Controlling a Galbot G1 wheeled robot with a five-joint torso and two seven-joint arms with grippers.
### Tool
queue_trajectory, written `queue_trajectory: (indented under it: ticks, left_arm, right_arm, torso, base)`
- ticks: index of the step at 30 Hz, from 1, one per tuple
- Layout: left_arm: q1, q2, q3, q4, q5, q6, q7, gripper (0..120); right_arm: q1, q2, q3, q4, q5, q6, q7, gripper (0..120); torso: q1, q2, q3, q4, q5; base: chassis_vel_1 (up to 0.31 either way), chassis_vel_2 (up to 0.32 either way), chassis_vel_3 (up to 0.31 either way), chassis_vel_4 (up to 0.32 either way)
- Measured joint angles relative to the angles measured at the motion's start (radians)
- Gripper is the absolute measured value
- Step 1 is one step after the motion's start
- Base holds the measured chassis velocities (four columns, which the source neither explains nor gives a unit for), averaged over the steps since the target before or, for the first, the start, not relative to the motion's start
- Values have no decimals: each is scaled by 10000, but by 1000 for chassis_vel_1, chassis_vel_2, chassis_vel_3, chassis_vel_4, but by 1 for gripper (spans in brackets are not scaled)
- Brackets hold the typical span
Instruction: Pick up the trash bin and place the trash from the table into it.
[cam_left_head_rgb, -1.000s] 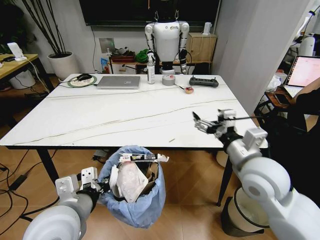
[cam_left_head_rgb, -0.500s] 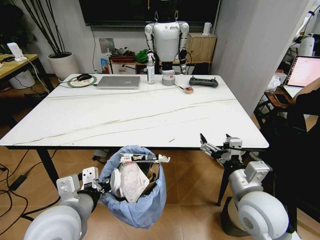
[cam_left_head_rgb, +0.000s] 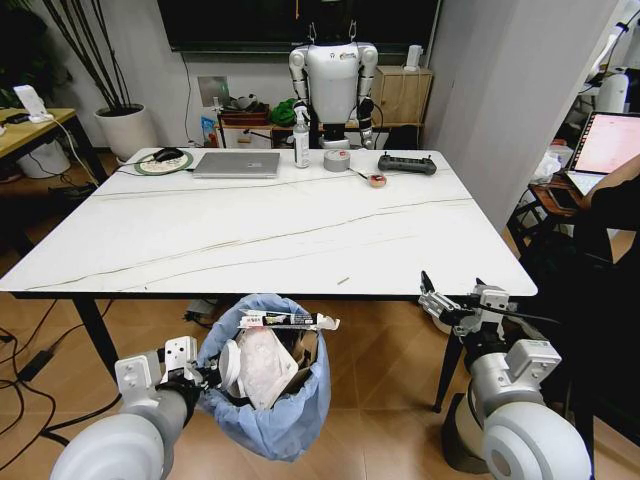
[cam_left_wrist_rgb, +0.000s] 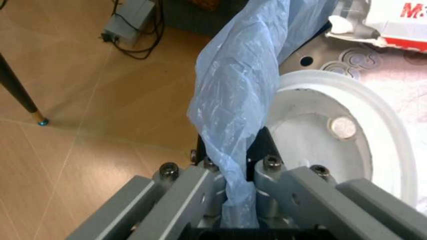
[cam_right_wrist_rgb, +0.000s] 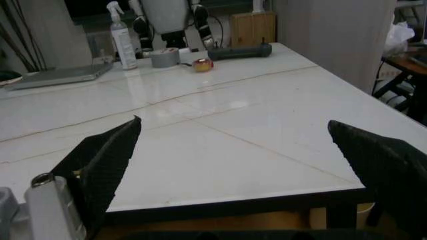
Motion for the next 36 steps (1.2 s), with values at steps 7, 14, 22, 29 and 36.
queue_trajectory:
  ticks: [7,14,22,29,36]
  left_arm:
    - [235,28,9,0,74,0,4,0]
    - [290,150,98,0,332,0,25,0]
    - [168,213,107,0,330,0,94,0]
    - [141,178,76,0,1018,0,605,0]
    - [225,79,-11,0,1130,0,657,0]
  right_arm:
    - [-217,140,7,209,-32,-33,0,100]
    - [-444,334,-97,266,-185,-26,-1,100]
    - [-502,414,-103,198,-260,34,-7,100]
    - [-523,429,-97,114,-263,79,-7,100]
    - [-522,476,-17,-95,-474,220,8,100]
  torso:
    - [-8,-12,-5,1,1]
    - [-206,-465,-256,1,0]
    - [-396,-880,-478,1,0]
    - [-516,-1172,-650,0,1]
    - [-674,-1544,-867,1,1]
  base:
    - [0,0,0,0]
    - [0,0,0,0]
    - [0,0,0,0]
    - [0,0,0,0]
    - [0,0,0,0]
